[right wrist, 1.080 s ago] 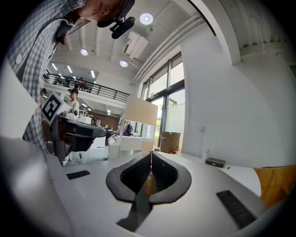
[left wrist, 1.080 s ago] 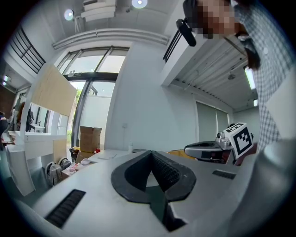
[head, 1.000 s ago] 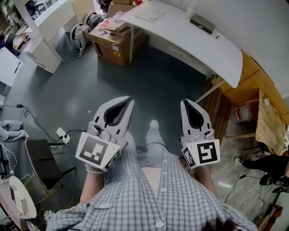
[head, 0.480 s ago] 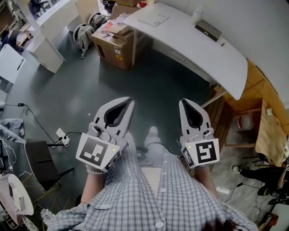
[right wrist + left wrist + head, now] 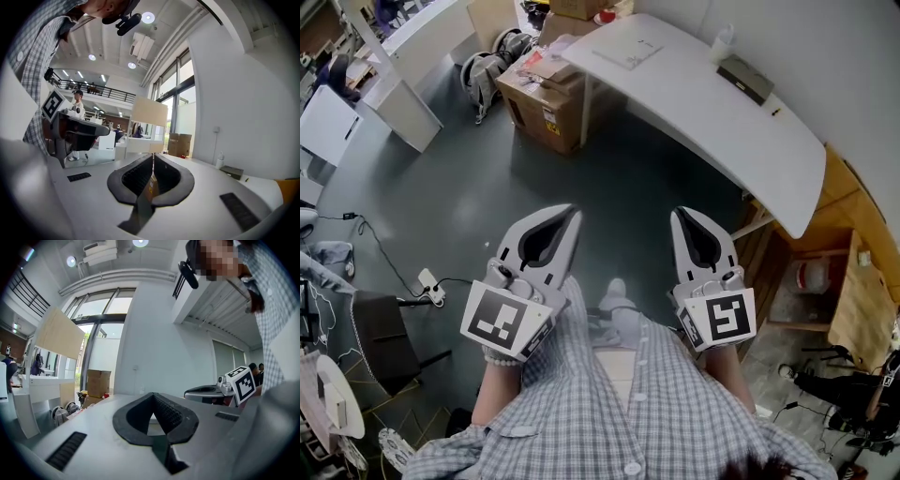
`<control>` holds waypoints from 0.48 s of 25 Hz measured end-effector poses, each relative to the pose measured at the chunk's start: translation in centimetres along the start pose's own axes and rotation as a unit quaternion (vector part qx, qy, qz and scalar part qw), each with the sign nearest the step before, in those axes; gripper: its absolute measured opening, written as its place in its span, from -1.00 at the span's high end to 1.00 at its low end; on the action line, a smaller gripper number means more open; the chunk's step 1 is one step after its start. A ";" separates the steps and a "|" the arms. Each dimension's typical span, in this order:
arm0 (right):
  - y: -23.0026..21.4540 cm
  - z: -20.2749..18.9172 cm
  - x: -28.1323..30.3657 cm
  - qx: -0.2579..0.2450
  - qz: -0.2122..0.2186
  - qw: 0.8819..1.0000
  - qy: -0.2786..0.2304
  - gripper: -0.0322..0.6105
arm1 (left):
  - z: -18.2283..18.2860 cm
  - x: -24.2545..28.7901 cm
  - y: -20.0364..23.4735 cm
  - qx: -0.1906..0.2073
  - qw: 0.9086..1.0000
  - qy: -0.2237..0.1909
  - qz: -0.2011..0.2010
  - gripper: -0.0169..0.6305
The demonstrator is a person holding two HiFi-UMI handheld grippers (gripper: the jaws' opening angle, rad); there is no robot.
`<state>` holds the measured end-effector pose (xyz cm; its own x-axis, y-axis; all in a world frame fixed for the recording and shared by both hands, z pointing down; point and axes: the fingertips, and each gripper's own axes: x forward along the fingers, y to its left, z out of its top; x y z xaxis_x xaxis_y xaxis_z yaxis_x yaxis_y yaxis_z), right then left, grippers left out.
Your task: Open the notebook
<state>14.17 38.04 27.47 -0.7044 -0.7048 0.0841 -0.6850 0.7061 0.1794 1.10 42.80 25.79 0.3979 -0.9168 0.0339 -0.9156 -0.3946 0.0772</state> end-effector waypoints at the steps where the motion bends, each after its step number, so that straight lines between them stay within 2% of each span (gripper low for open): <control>1: -0.4 0.0 0.4 -0.002 0.004 1.000 -0.001 0.83 | 0.0 0.5 0.1 -0.001 1.000 -0.001 0.003 0.93; 12: -5.9 -1.1 4.6 -0.025 0.033 0.999 -0.007 0.83 | 0.3 7.5 1.2 0.004 1.000 -0.010 0.019 0.93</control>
<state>15.18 30.56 27.84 -0.7503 -0.6557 0.0838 -0.6271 0.7462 0.2235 2.98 35.47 25.89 0.3610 -0.9324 0.0172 -0.9308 -0.3592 0.0683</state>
